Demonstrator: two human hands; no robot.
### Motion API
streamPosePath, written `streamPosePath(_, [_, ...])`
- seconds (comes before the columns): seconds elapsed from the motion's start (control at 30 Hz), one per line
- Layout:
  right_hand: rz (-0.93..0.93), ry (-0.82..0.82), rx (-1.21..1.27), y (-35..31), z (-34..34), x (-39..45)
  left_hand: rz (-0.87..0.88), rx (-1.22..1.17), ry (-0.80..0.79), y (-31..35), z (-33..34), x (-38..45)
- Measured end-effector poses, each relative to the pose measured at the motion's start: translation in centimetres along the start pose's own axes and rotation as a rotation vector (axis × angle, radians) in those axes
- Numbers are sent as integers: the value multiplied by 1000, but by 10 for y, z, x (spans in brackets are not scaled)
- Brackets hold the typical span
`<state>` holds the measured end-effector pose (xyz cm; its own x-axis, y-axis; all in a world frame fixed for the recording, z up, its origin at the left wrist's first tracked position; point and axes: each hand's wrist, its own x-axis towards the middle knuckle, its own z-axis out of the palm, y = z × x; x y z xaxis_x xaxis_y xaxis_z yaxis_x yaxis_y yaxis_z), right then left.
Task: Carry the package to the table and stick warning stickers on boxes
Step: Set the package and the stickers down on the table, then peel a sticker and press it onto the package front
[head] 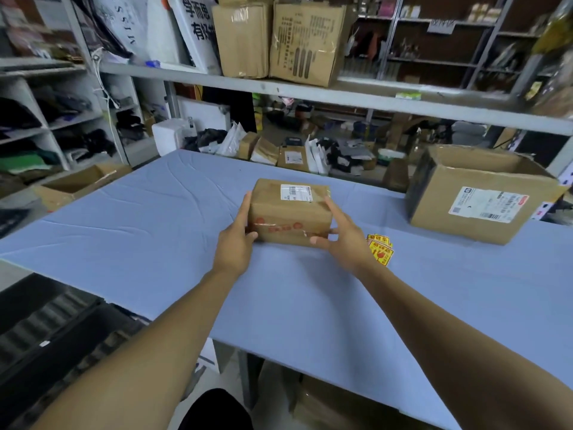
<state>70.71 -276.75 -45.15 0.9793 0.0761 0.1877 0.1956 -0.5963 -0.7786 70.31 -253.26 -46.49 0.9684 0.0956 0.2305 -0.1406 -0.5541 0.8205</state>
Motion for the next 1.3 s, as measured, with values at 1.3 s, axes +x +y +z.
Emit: streamPosePath(1.3, [206, 462, 127, 69, -69, -71, 193, -131, -201, 84, 149, -43])
